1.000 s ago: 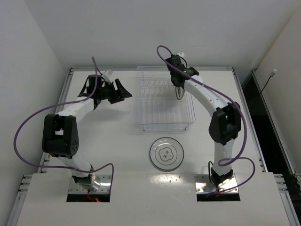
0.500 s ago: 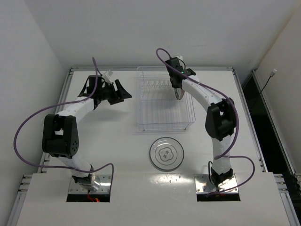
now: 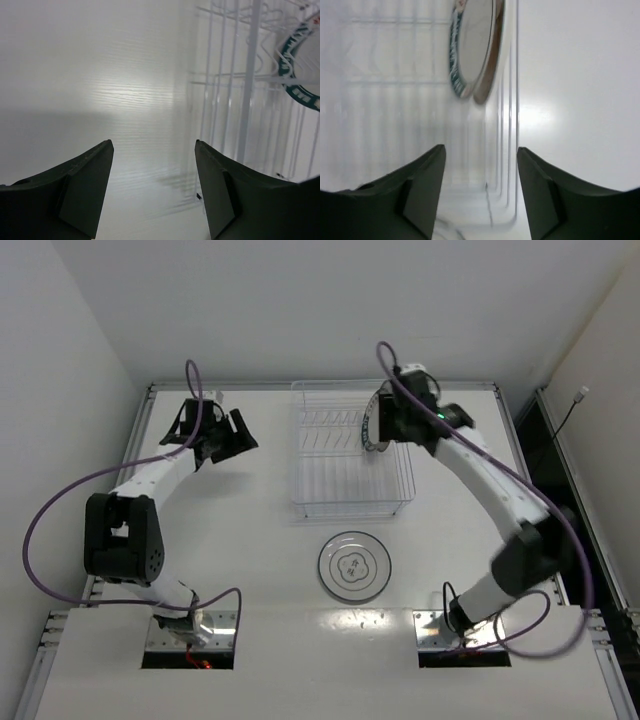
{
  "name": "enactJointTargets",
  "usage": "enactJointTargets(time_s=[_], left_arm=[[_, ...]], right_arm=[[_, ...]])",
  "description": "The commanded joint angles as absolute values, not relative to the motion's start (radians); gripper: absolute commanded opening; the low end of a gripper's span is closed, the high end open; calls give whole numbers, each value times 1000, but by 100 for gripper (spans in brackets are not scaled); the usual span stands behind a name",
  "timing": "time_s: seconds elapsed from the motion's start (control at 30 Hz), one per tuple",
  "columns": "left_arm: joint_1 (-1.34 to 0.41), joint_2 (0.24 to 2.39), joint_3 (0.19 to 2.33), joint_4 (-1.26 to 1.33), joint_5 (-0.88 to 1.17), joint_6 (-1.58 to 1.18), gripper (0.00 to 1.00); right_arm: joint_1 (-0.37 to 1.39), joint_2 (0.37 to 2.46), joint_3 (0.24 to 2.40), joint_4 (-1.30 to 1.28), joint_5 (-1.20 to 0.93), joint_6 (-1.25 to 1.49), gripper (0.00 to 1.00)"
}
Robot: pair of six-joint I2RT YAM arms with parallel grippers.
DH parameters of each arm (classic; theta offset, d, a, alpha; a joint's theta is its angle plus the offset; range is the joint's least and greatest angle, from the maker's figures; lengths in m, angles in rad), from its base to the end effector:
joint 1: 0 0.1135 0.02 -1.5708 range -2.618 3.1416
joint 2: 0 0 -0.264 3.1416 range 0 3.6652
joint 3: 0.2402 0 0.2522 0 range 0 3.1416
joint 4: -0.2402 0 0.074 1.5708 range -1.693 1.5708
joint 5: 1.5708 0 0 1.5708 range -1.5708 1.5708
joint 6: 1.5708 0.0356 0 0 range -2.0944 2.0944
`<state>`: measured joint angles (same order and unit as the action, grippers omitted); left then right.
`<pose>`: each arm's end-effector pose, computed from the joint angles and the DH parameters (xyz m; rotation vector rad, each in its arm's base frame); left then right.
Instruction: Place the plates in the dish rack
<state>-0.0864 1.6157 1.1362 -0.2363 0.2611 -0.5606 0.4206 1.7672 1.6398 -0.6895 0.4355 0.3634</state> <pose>0.3565 -0.0401 0.2463 -0.4126 2.3023 -0.6288 0.3666 0.1475 0.3233 0.1349 2.2920 -0.1218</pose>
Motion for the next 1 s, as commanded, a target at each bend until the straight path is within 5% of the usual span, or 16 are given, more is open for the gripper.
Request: enactJointTargets(time_s=[0.0,0.1,0.33,0.63,0.97], left_arm=[[-94,1485,1172,-278,-20,-541,63],[-94,1422,1140,-288,-179,-567,63],[-94,1376,1120,-285,-193,-586,63],[-94,1408,1169,-321,-152,-577,63],[-94,1408,1178,-330,-152,-566,63]], right_arm=[[390,1355,1383,-660,205,465,57],[356,1115,1130,-692,90,569,59],[203,859,598,-709,-282,660,59],[48,1072,347,-433,-595,663,59],[43,1339,344,-264,-722,630,59]])
